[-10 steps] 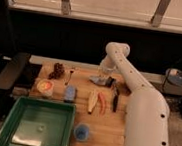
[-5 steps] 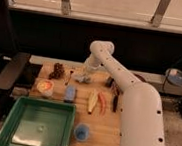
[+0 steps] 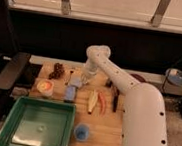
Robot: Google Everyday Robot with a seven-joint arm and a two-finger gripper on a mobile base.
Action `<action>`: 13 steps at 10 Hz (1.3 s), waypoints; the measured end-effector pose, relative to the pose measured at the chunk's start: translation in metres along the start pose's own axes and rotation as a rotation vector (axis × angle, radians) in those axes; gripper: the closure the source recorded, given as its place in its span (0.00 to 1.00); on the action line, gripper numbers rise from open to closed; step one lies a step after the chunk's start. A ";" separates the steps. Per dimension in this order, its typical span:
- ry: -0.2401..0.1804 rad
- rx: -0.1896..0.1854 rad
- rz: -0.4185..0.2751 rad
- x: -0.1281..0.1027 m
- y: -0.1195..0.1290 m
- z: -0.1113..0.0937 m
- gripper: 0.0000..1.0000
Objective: Wipe table surface with towel
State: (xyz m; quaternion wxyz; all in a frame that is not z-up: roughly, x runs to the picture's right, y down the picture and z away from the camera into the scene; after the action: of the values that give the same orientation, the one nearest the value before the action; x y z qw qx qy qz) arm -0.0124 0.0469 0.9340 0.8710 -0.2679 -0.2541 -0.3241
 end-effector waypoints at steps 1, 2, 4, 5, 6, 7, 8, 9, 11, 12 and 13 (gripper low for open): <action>0.010 -0.013 0.021 0.012 0.015 -0.003 0.80; 0.032 -0.022 0.051 0.031 0.033 -0.008 0.80; 0.077 -0.031 0.110 0.071 0.054 -0.018 0.80; 0.093 -0.023 0.123 0.088 0.054 -0.021 0.80; 0.102 -0.020 0.127 0.099 0.051 -0.022 0.80; 0.105 -0.015 0.128 0.104 0.048 -0.024 0.80; 0.109 -0.011 0.126 0.109 0.045 -0.025 0.80; 0.109 -0.009 0.120 0.108 0.039 -0.024 0.80; 0.100 0.001 0.094 0.094 0.018 -0.017 0.80; 0.087 0.008 0.074 0.077 0.001 -0.011 0.80; 0.071 0.010 0.053 0.059 -0.013 -0.004 0.80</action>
State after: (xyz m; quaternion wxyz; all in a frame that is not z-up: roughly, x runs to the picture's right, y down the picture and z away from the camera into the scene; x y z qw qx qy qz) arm 0.0184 0.0100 0.9712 0.8891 -0.2583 -0.2174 -0.3091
